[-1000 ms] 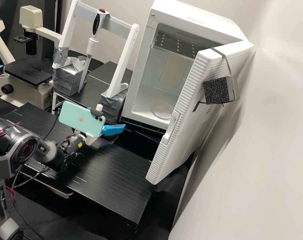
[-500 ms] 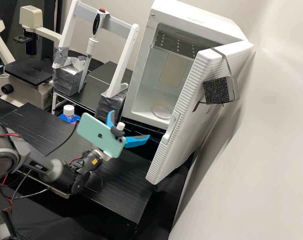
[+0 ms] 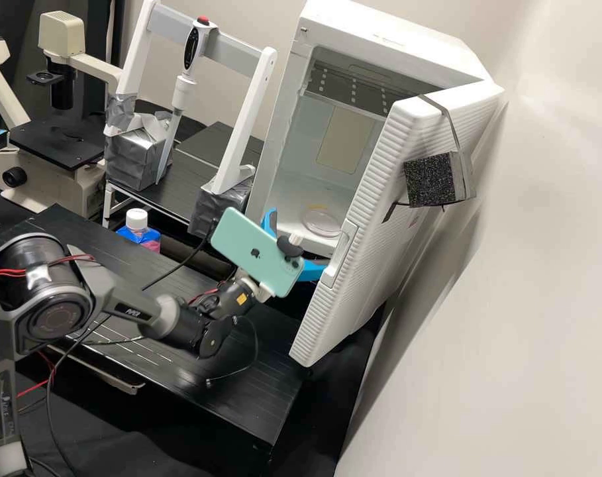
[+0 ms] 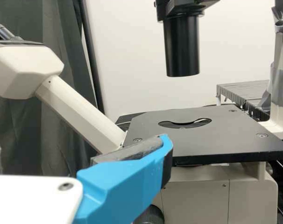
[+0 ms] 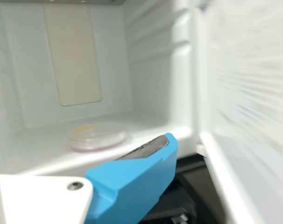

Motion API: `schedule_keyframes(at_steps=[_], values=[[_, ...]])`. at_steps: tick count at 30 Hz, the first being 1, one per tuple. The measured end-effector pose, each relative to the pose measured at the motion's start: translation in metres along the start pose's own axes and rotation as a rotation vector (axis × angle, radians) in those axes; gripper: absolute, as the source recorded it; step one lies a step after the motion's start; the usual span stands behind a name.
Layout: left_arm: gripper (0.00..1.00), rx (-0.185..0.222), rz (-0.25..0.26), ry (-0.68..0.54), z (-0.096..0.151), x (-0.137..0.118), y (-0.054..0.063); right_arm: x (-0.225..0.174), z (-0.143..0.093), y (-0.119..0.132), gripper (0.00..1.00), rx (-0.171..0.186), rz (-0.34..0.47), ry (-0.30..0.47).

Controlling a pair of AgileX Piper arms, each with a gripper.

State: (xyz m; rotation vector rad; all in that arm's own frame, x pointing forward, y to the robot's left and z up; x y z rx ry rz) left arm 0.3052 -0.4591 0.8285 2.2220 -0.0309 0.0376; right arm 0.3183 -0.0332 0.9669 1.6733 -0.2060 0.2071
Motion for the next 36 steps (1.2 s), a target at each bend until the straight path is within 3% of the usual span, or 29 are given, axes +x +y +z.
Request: schedule_keyframes(at_steps=[5, 11, 36], values=[[1.00, 0.000, 0.000, 0.000, 0.000, 0.000, 0.000, 0.028, -0.010, -0.005, 1.00, -0.023, -0.044, 0.009], [1.00, 0.000, 0.000, 0.000, 0.000, 0.000, 0.000, 0.055, -0.009, -0.011, 1.00, -0.038, -0.082, -0.033], [1.00, 0.000, 0.000, 0.000, 0.000, 0.000, 0.000, 0.111, 0.010, -0.017, 1.00, -0.108, -0.145, -0.155]])
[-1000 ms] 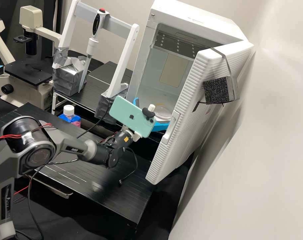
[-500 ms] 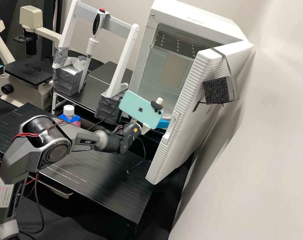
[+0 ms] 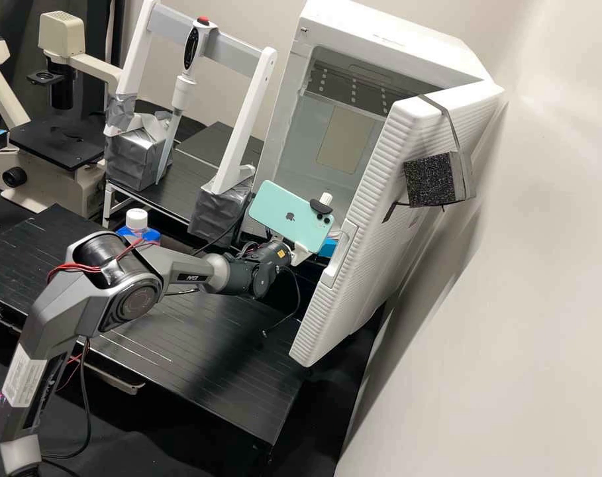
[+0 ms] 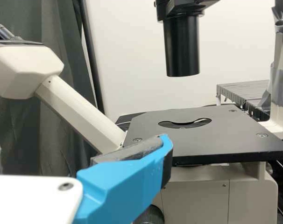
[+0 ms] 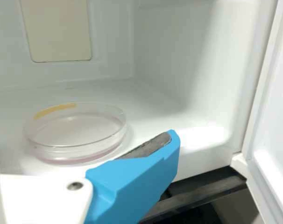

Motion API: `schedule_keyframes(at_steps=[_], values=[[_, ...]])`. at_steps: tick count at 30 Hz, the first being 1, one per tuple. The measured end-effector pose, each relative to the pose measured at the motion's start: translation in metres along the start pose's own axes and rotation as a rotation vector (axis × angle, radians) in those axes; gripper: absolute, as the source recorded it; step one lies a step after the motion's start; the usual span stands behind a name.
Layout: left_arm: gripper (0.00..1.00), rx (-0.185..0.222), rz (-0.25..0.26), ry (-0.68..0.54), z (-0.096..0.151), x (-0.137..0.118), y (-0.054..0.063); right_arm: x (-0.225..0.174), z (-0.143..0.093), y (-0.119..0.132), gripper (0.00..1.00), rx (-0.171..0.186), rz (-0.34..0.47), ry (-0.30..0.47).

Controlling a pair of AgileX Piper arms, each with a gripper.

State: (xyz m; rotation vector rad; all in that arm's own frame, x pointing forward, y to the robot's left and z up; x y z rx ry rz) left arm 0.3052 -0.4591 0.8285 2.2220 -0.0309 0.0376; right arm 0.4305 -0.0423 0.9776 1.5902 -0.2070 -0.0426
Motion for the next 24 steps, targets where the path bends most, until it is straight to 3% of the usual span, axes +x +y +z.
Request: schedule_keyframes(at_steps=[7, 12, 24], values=[[1.00, 0.000, 0.000, 0.000, 0.000, 0.000, 0.000, 0.005, -0.003, -0.001, 1.00, -0.014, -0.005, 0.010], [1.00, 0.000, 0.000, 0.000, 0.000, 0.000, 0.000, 0.005, -0.004, -0.003, 1.00, -0.044, -0.009, 0.014], [1.00, 0.000, 0.000, 0.000, 0.000, 0.000, 0.000, 0.008, -0.011, 0.001, 1.00, -0.044, -0.006, 0.036]])
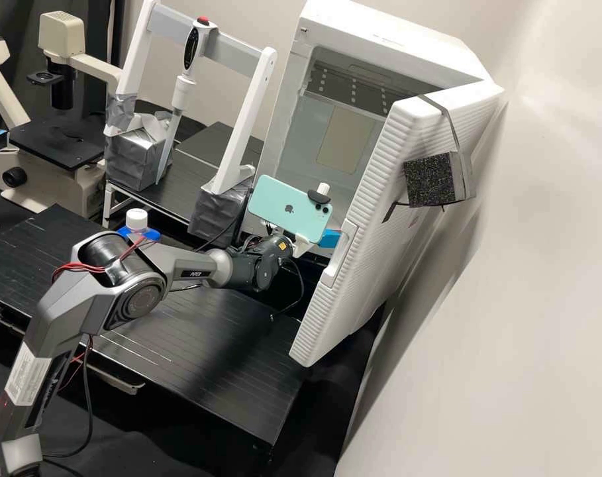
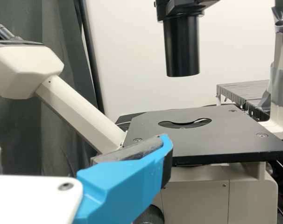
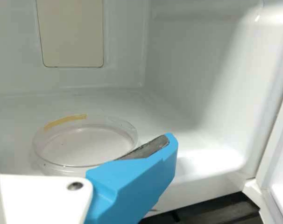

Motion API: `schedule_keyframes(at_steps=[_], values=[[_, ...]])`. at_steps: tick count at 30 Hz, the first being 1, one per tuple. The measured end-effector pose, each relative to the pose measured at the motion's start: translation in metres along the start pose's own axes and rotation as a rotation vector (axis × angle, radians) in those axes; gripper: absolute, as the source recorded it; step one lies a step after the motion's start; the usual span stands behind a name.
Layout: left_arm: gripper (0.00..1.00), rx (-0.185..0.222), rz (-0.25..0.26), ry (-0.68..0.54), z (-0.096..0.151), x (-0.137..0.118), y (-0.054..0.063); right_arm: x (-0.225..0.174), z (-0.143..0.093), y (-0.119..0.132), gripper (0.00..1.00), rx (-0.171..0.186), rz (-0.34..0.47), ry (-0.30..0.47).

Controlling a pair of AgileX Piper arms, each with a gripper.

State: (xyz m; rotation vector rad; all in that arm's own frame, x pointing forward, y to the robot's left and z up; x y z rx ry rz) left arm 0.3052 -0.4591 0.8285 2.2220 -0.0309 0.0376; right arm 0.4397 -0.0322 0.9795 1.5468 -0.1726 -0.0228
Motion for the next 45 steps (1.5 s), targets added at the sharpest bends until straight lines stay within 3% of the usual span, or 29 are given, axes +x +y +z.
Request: schedule_keyframes(at_steps=[11, 12, 45], values=[[1.00, 0.000, 0.000, 0.000, 0.000, 0.000, 0.000, 0.008, 0.005, -0.007, 1.00, 0.010, -0.044, 0.004], [1.00, 0.000, 0.000, 0.000, 0.000, 0.000, 0.000, 0.009, 0.005, -0.007, 0.00, 0.006, -0.046, 0.006], [1.00, 0.000, 0.000, 0.000, 0.000, 0.000, 0.000, 0.010, 0.006, -0.007, 0.00, -0.002, -0.064, -0.004]])
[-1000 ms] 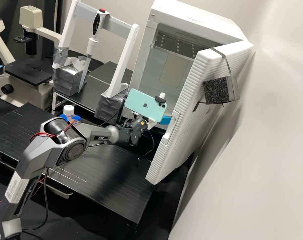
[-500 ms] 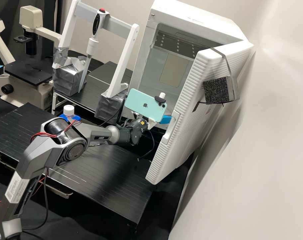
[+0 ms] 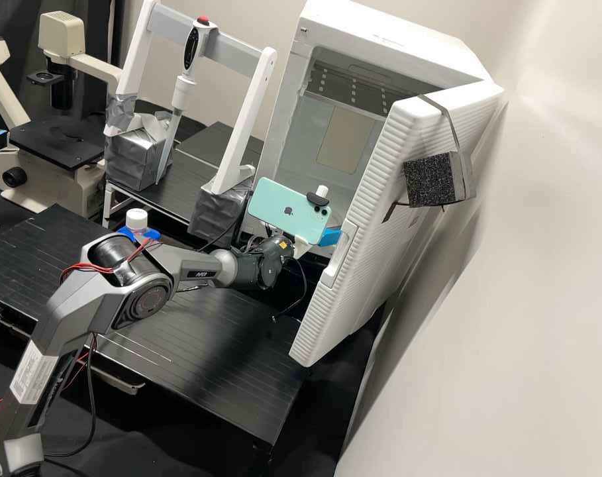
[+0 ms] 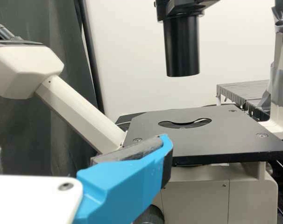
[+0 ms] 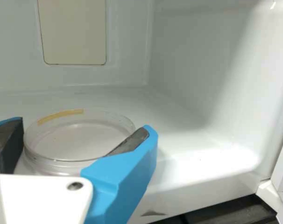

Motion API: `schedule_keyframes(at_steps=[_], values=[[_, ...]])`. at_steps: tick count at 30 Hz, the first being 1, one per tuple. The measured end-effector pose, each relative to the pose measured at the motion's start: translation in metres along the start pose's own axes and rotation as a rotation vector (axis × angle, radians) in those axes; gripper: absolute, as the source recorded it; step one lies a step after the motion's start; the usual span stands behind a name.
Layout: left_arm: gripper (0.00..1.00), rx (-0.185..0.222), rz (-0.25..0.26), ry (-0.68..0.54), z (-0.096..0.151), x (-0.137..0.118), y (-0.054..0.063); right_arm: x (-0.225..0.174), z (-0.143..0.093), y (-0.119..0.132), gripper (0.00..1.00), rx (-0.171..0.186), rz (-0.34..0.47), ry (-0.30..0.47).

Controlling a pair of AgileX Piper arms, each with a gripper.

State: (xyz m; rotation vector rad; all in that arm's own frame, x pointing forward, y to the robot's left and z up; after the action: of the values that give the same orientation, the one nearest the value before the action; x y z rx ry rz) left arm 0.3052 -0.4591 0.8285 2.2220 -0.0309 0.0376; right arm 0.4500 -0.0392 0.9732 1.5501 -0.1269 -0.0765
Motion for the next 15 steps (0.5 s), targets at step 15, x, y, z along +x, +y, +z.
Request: schedule_keyframes(at_steps=[15], values=[[1.00, 0.000, 0.000, 0.000, 0.0000, 0.0000, 0.0000, 0.0000, -0.0001, -0.0006, 0.00, 0.006, -0.007, 0.002]])
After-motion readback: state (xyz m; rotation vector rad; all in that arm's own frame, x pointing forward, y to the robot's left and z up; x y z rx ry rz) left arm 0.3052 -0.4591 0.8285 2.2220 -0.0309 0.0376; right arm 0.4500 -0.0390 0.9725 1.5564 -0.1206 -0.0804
